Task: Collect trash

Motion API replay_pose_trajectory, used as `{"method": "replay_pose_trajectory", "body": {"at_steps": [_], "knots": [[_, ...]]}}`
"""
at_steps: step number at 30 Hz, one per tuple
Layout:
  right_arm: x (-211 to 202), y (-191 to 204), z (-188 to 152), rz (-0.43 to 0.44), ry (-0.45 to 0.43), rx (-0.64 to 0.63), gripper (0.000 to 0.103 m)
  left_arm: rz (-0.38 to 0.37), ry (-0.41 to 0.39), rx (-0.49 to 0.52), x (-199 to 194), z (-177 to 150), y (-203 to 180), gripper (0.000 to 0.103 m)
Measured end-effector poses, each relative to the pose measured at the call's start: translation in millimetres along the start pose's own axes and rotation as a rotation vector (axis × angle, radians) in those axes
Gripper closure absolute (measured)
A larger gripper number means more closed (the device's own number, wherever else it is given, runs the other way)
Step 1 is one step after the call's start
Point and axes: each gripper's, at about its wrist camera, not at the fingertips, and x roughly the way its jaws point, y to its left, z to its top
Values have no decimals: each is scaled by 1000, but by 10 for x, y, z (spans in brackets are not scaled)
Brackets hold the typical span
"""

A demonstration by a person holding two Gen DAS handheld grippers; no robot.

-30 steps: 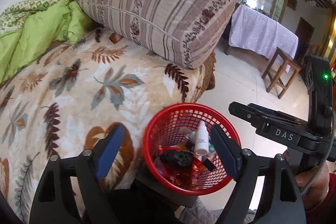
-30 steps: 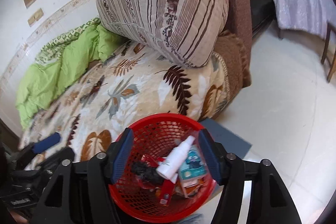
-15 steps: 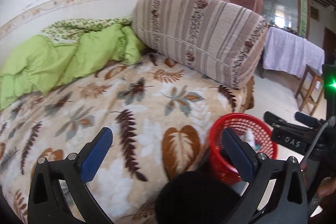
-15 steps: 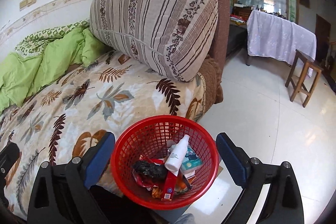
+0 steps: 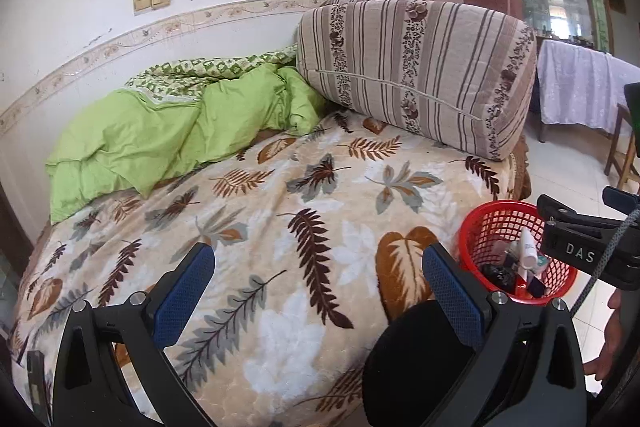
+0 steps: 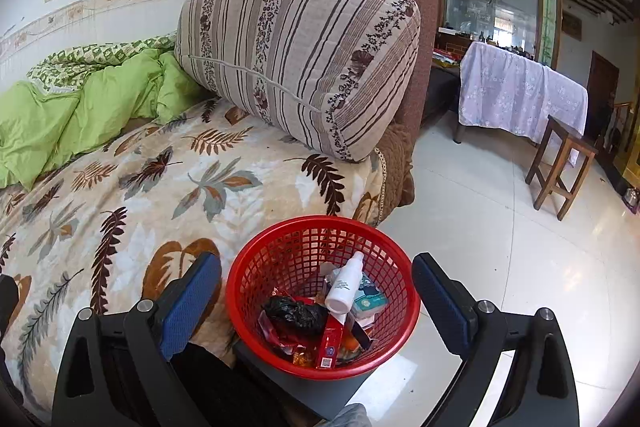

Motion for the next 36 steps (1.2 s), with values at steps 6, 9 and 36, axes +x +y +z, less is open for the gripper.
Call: {"method": "replay_pose_trajectory", "body": {"at_steps": [6, 9, 36], "knots": [[2, 35, -17, -1, 1, -17, 5, 7, 24, -51, 61, -32, 75, 0], [13, 28, -21, -1, 7, -13, 5, 28, 32, -62, 83, -38, 103, 0], [77, 22, -56, 3, 40, -10, 5, 66, 39, -41, 98, -118, 84, 0]]}}
